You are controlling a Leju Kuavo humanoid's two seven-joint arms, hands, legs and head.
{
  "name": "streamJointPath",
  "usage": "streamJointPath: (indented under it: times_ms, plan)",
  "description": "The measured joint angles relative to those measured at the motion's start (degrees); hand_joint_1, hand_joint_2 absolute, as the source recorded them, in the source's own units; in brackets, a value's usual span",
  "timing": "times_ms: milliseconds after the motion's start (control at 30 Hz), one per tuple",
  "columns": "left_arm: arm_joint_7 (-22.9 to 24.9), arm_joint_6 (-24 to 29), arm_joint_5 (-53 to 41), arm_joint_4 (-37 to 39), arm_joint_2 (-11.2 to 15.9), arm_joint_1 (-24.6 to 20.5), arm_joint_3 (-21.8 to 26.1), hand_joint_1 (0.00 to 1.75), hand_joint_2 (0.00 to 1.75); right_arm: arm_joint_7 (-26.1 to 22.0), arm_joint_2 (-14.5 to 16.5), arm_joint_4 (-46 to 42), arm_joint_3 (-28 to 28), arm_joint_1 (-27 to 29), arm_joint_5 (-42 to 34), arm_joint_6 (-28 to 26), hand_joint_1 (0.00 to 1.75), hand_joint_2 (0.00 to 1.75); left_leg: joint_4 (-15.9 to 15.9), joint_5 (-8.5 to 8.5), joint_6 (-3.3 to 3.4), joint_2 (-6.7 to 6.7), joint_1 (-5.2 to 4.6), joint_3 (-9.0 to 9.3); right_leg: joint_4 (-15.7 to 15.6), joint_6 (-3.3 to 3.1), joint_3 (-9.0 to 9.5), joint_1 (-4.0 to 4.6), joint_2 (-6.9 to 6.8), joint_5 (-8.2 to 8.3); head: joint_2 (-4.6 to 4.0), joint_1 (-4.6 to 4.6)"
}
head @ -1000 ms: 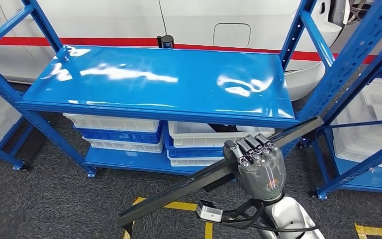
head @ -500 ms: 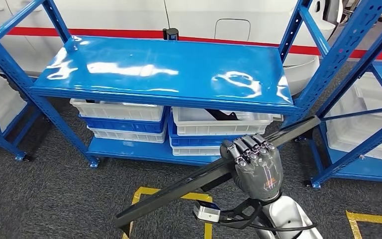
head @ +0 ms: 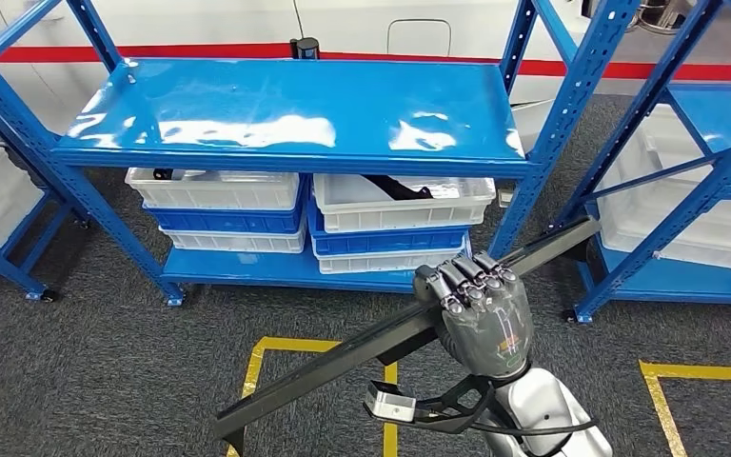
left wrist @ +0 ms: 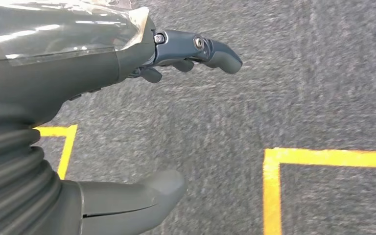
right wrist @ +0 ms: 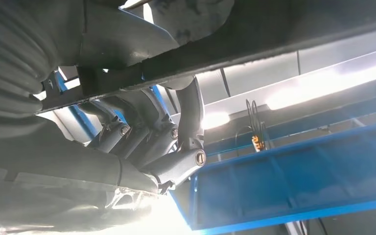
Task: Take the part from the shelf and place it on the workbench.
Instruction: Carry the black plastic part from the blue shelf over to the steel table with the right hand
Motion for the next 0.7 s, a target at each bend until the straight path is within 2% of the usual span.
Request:
streamJointPath:
  times_ms: [67,100,133,167,200,233,300,333,367,433,467,500,533,567,600,633,667,700]
  plan:
    - [-0.1,0.0,0.1,0.0,0.0,0.0,0.0,0.0,1.75,-0.1,0.1,0.0,0.0,-0.1,-0.2,0.0,1.75,1.75,6.9,-6.38,-0.72,-0.25,0.27,-1.78,0.1,-0.65,-1.25,-0.06,-0.13,1.33,0.0,-0.39]
    - [-0.2,0.0,0.1,0.0,0.0,0.0,0.0,0.0,1.75,-0.1,0.1,0.0,0.1,-0.1,-0.2,0.0,1.75,1.75,10.8,-8.54,-1.01,-0.31,0.38,-2.5,0.1,-0.65,-2.07,-0.02,-0.14,1.99,0.0,-0.6]
    - [-0.2,0.1,0.1,0.0,0.0,0.0,0.0,0.0,1.75,-0.1,0.1,0.0,0.1,-0.1,-0.2,0.0,1.75,1.75,13.7,-9.28,-1.24,-0.34,0.52,-2.67,0.3,-0.54,-2.94,-0.01,-0.14,2.61,0.0,-0.75]
    - [-0.3,0.1,0.2,0.0,0.0,0.0,0.0,0.0,1.75,-0.1,0.1,0.0,0.2,-0.1,-0.2,0.0,1.75,1.75,14.7,-8.67,-1.38,-0.33,0.69,-2.01,0.5,-0.35,-3.79,-0.06,-0.14,3.14,0.0,-0.88]
    - [-0.3,0.1,0.2,0.0,0.0,0.0,0.0,0.0,1.75,-0.1,0.1,0.0,0.2,-0.1,-0.2,0.0,1.75,1.75,13.6,-7.25,-1.46,-0.32,0.88,-0.32,0.7,-0.11,-4.61,-0.15,-0.13,3.56,0.0,-1.02]
    - [-0.4,0.1,0.2,0.0,0.0,0.0,0.0,0.0,1.75,-0.1,0.1,0.0,0.2,-0.1,-0.2,0.0,1.75,1.75,10.6,-5.84,-1.53,-0.32,1.07,2.36,1.1,0.16,-5.33,-0.25,-0.11,3.89,0.0,-1.18]
    - [-0.4,0.1,0.2,0.0,0.0,-0.1,0.0,0.0,1.75,-0.1,0.2,0.0,0.2,-0.2,-0.1,0.0,1.75,1.75,2.5,-5.2,-1.4,-0.62,1.16,8.23,1.9,0.87,-6.54,-0.22,-0.08,4.42,0.01,-1.73]
    - [-0.4,0.1,0.2,0.0,0.0,-0.2,0.0,0.0,1.75,-0.1,0.2,0.0,0.3,-0.2,-0.1,0.0,1.75,1.75,-0.3,-5.56,-1.16,-0.76,1.03,9.98,2.1,1.38,-6.92,-0.13,-0.09,4.78,0.01,-1.96]
    - [-0.4,0.1,0.2,0.0,0.0,-0.2,0.0,0.0,1.75,-0.1,0.2,0.0,0.3,-0.2,-0.1,0.0,1.75,1.75,-1.8,-5.93,-0.78,-0.91,0.78,10.65,2.2,1.91,-7.19,-0.04,-0.1,5.2,0.01,-2.18]
    - [-0.4,0.1,0.2,0.0,0.0,-0.1,0.0,0.0,1.75,-0.1,0.3,0.0,0.3,-0.2,-0.1,0.0,1.75,1.75,-2.3,-5.23,0.55,-0.69,0.4,10.11,2.2,3.03,-7.68,0.06,-0.08,5.9,0.0,-2.28]
    - [-0.4,0.1,0.2,0.0,-0.1,-0.1,0.0,0.0,1.75,-0.1,0.3,0.0,0.3,-0.2,0.0,0.0,1.75,1.75,-2.5,-4.56,1.37,-0.54,0.28,9.59,2.8,3.11,-8.32,0.11,-0.05,5.16,0.0,-2.23]
    - [-0.4,0.1,0.2,0.0,-0.1,-0.2,0.0,0.0,1.75,-0.1,0.3,0.0,0.3,-0.2,0.0,0.0,1.75,1.75,-2.8,-3.83,2.16,-0.33,0.23,9.02,4.4,2.97,-9.17,0.11,-0.02,3.68,0.0,-2.1]
    - [-0.4,0.1,0.2,0.0,-0.1,-0.2,0.0,0.0,1.75,-0.1,0.2,0.0,0.3,-0.2,0.0,0.0,1.75,1.75,-3.0,-3.1,2.76,-0.15,0.22,8.34,7.1,2.56,-10.32,0.06,-0.01,1.36,0.0,-2.0]
    - [-0.4,0.1,0.2,0.0,0.0,-0.2,0.0,0.0,1.75,-0.1,0.2,0.1,0.3,-0.1,0.0,0.0,1.75,1.75,-3.0,-2.43,3.09,-0.09,0.04,7.49,10.8,2.17,-11.53,0.06,0.02,-1.18,0.0,-1.94]
    - [-0.4,0.1,0.2,0.0,0.0,-0.2,0.0,0.0,1.75,-0.1,0.2,0.1,0.3,-0.1,0.0,0.0,1.75,1.75,-2.9,-1.78,3.24,0.01,-0.08,6.68,14.6,2.11,-12.44,0.05,0.03,-3.07,0.0,-1.88]
    - [-0.4,0.1,0.2,0.0,0.0,-0.2,0.0,0.0,1.75,-0.1,0.2,0.1,0.3,-0.1,0.0,0.0,1.75,1.75,-2.9,-1.11,3.28,0.07,-0.21,5.82,17.7,2.31,-12.83,0.1,0.04,-4.11,0.0,-1.82]
    - [-0.4,0.1,0.2,0.0,0.0,-0.2,0.0,0.0,1.75,-0.1,0.2,0.1,0.3,-0.1,0.0,0.0,1.75,1.75,-2.9,-0.47,3.26,0.13,-0.31,4.98,19.0,2.73,-12.33,0.14,0.05,-4.06,0.0,-1.74]
    - [-0.4,0.1,0.2,0.0,-0.1,-0.2,0.0,0.0,1.75,-0.1,0.2,0.1,0.3,-0.1,0.1,0.0,1.75,1.75,-2.8,0.15,3.18,0.15,-0.38,4.16,18.3,3.23,-10.8,0.19,0.06,-3.15,0.0,-1.64]
